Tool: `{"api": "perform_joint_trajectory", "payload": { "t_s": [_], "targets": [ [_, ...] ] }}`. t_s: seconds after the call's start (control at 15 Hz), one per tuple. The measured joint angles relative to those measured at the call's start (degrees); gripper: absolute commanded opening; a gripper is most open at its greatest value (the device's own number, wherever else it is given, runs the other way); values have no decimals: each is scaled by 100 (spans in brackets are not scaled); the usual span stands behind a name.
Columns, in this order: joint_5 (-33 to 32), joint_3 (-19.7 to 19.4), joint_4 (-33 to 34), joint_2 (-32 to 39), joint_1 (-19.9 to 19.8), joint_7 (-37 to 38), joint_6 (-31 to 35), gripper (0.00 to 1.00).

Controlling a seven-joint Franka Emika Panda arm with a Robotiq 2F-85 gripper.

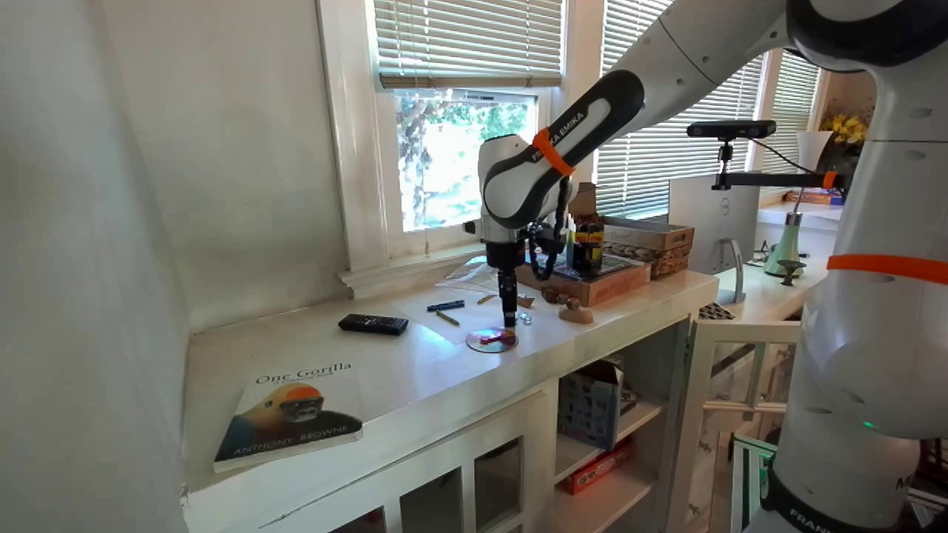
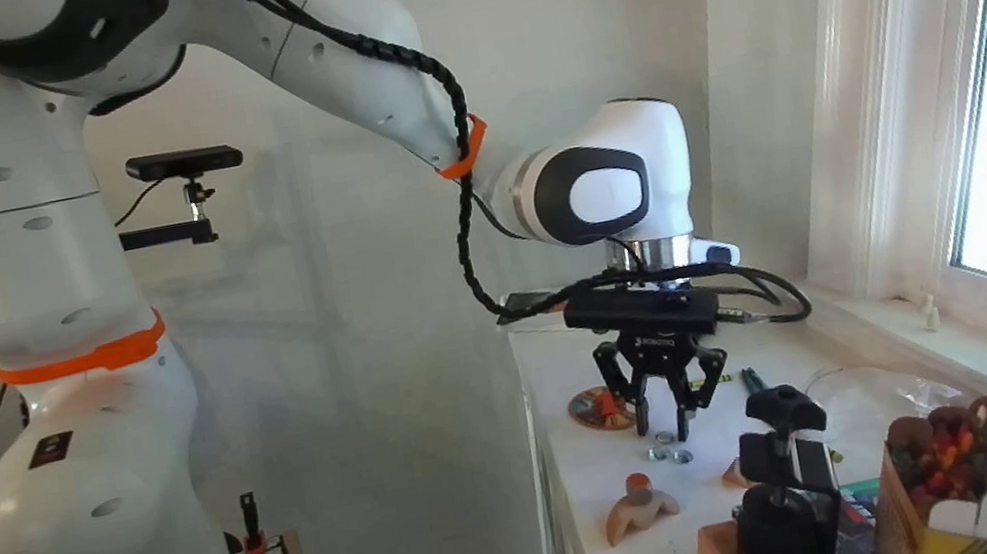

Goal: Pick up one shiny object from the counter and put it on the windowsill.

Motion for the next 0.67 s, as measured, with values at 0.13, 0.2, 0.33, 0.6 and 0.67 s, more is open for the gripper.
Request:
{"api": "perform_joint_trajectory", "payload": {
  "t_s": [0.13,0.2,0.33,0.6,0.67],
  "targets": [
    [5,-19,0,0,-31,-3,-23,46],
    [5,-24,0,0,-49,-5,-32,44],
    [5,-33,0,0,-79,-10,-51,36],
    [64,-37,5,-5,-98,-34,-72,3],
    [86,-37,7,-5,-98,-38,-74,7]
  ]
}}
